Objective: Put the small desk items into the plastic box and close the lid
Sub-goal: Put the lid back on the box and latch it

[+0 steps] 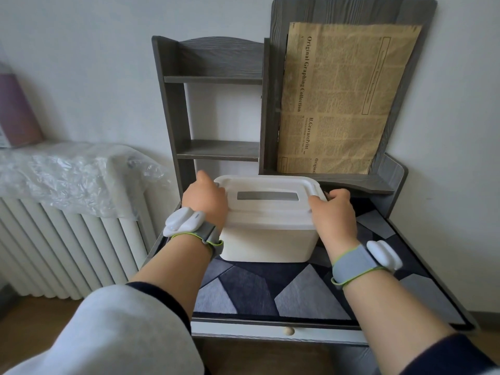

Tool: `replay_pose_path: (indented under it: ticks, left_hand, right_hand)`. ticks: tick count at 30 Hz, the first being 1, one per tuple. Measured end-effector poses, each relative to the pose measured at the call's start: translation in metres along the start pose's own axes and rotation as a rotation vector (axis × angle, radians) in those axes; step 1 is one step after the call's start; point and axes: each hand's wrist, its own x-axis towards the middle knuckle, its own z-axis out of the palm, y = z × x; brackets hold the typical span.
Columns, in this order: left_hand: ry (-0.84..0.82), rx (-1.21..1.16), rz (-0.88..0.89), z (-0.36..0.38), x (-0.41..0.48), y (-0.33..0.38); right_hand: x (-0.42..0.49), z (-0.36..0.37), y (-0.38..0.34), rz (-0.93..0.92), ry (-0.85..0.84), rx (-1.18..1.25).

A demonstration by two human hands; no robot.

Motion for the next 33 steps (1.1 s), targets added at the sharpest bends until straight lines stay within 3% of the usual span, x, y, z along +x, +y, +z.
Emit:
replay_pose_path:
  ticks: [5,10,23,33]
  left_hand:
    - [-0.038,0.036,0.008,0.002,0.003,0.001]
    - [-0.060,0.032,0.013,-0.002,0.000,0.000]
    - [-0.083,0.031,0.016,-0.008,-0.003,0.003]
    - [-0.109,0.007,-0.026,-0.012,-0.005,0.004]
  right_hand:
    - [-0.004,-0.004,-0.004,0.056,-0.013,0.002]
    - [-0.012,-0.006,-0.010,-0.070,0.083,-0.093]
    - [-0.015,-0.011,-0.011,-0.198,0.137,-0.218]
    - [-0.015,-0.009,-0.010,-0.193,0.126,-0.216]
